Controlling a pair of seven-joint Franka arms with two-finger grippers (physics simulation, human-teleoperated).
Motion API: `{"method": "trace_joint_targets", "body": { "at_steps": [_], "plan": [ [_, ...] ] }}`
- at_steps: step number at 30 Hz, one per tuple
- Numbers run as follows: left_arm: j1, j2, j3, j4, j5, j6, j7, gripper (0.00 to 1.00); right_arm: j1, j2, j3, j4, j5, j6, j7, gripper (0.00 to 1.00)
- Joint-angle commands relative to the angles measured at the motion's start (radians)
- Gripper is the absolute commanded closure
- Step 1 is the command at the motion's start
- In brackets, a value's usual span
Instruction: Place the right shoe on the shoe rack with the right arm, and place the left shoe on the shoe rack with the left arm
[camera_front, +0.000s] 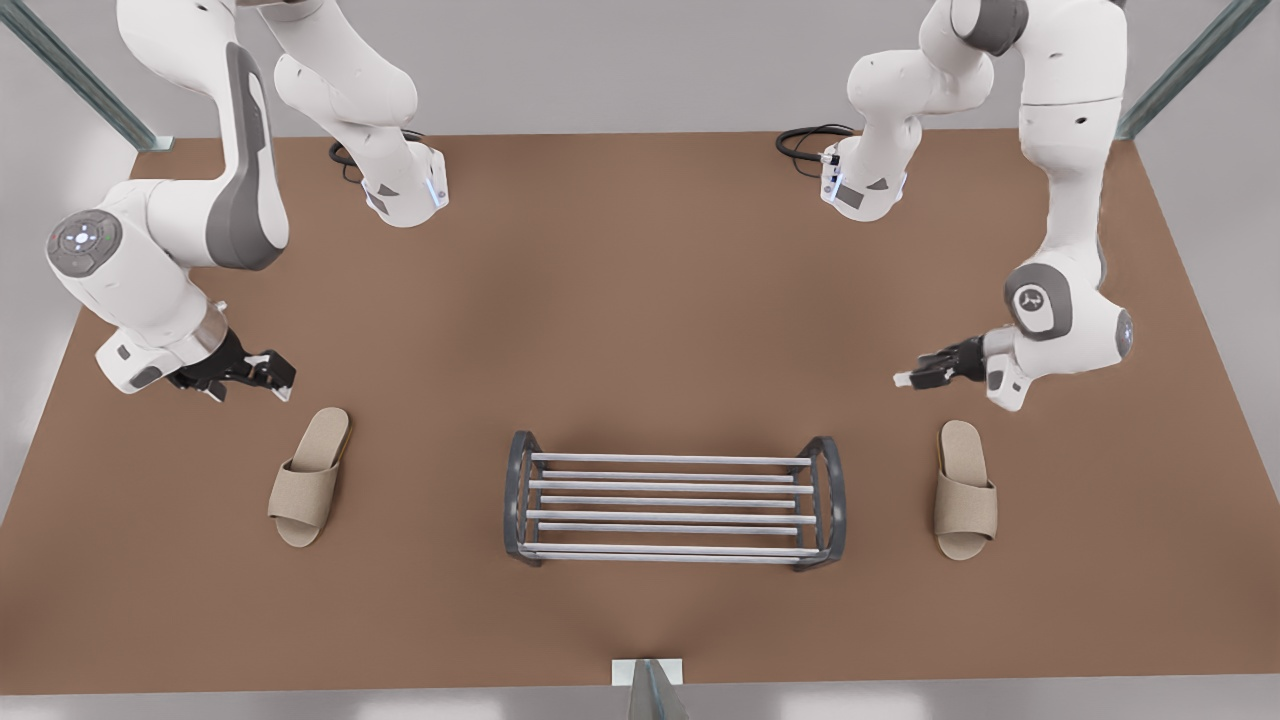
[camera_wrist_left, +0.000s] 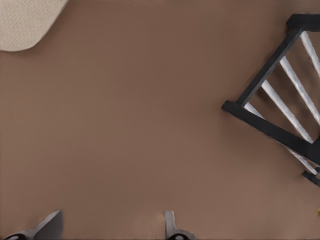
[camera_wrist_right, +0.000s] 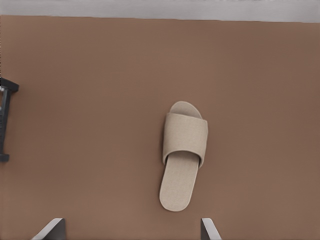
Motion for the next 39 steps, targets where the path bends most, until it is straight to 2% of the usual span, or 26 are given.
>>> {"method": "trace_joint_targets", "body": {
  "at_steps": [1, 2, 5, 9, 11, 13, 19, 21, 23, 25, 26, 27, 28, 31, 32, 34, 36, 38, 39],
  "plan": [
    [-0.003, 0.010, 0.007, -0.072, -1.081, 0.624, 1.646, 0.00, -0.002, 0.000, 0.001, 0.002, 0.001, 0.022, -0.003, 0.00],
    [0.036, 0.022, 0.012, -0.084, -1.399, 0.599, 2.116, 0.00, -0.002, 0.000, 0.001, 0.002, 0.002, 0.022, -0.003, 0.00],
    [0.154, 0.068, 0.036, -0.108, -1.654, 0.341, 2.700, 0.00, -0.002, 0.000, 0.001, 0.002, 0.002, 0.022, -0.003, 0.00],
    [0.151, 0.122, 0.016, -0.141, -1.922, 0.285, 2.725, 0.00, -0.002, 0.018, 0.001, 0.016, 0.002, 0.014, -0.002, 0.00],
    [0.146, 0.112, -0.026, -0.139, -2.062, 0.275, 2.696, 0.00, -0.013, 0.038, 0.000, 0.036, 0.001, 0.008, 0.000, 0.00],
    [0.146, 0.120, -0.031, -0.127, -2.069, 0.275, 2.527, 0.00, -0.028, 0.047, 0.000, 0.033, 0.001, -0.003, 0.000, 0.00],
    [0.135, 0.194, -0.057, -0.021, -2.080, 0.275, 2.527, 0.00, -0.073, 0.078, -0.014, 0.040, -0.004, -0.015, 0.000, 0.00],
    [0.135, 0.214, -0.091, -0.020, -2.172, 0.282, 2.425, 0.00, 0.042, 0.133, 0.006, 0.105, -0.225, 0.054, -0.022, 0.00],
    [0.135, 0.232, -0.105, 0.000, -2.177, 0.340, 2.135, 0.00, 0.143, 0.176, 0.008, 0.091, -0.540, 0.120, -0.098, 0.00],
    [0.135, 0.250, -0.115, 0.046, -2.177, 0.389, 2.036, 0.00, 0.142, 0.241, 0.003, 0.045, -0.858, 0.307, -0.120, 0.00],
    [0.135, 0.254, -0.115, 0.062, -2.177, 0.401, 2.016, 0.00, 0.111, 0.241, -0.008, -0.002, -0.979, 0.483, -0.158, 0.02],
    [0.135, 0.258, -0.115, 0.068, -2.177, 0.401, 2.015, 0.00, 0.070, 0.262, -0.035, -0.029, -1.047, 0.722, -0.207, 0.00],
    [0.135, 0.273, -0.115, 0.097, -2.178, 0.403, 1.992, 0.00, 0.071, 0.310, -0.112, -0.024, -1.153, 0.928, -0.210, 0.00],
    [0.135, 0.293, -0.128, 0.134, -2.200, 0.406, 1.891, 0.00, 0.062, 0.297, -0.137, -0.078, -1.325, 1.134, -0.209, 0.00],
    [0.135, 0.296, -0.131, 0.142, -2.201, 0.406, 1.849, 0.00, 0.068, 0.296, -0.137, -0.084, -1.337, 1.143, -0.209, 0.00],
    [0.135, 0.313, -0.142, 0.146, -2.212, 0.406, 1.831, 0.00, 0.070, 0.222, -0.133, -0.240, -1.363, 1.160, -0.203, 0.00],
    [0.135, 0.326, -0.152, 0.161, -2.221, 0.406, 1.814, 0.00, 0.062, 0.199, -0.135, -0.295, -1.400, 1.156, -0.198, 0.00],
    [0.135, 0.336, -0.152, 0.181, -2.220, 0.406, 1.791, 0.00, 0.084, 0.156, -0.135, -0.340, -1.407, 0.989, -0.098, 0.00],
    [0.135, 0.336, -0.152, 0.197, -2.221, 0.427, 1.780, 0.00, 0.084, 0.159, -0.135, -0.342, -1.479, 0.947, -0.045, 0.00]
  ]
}}
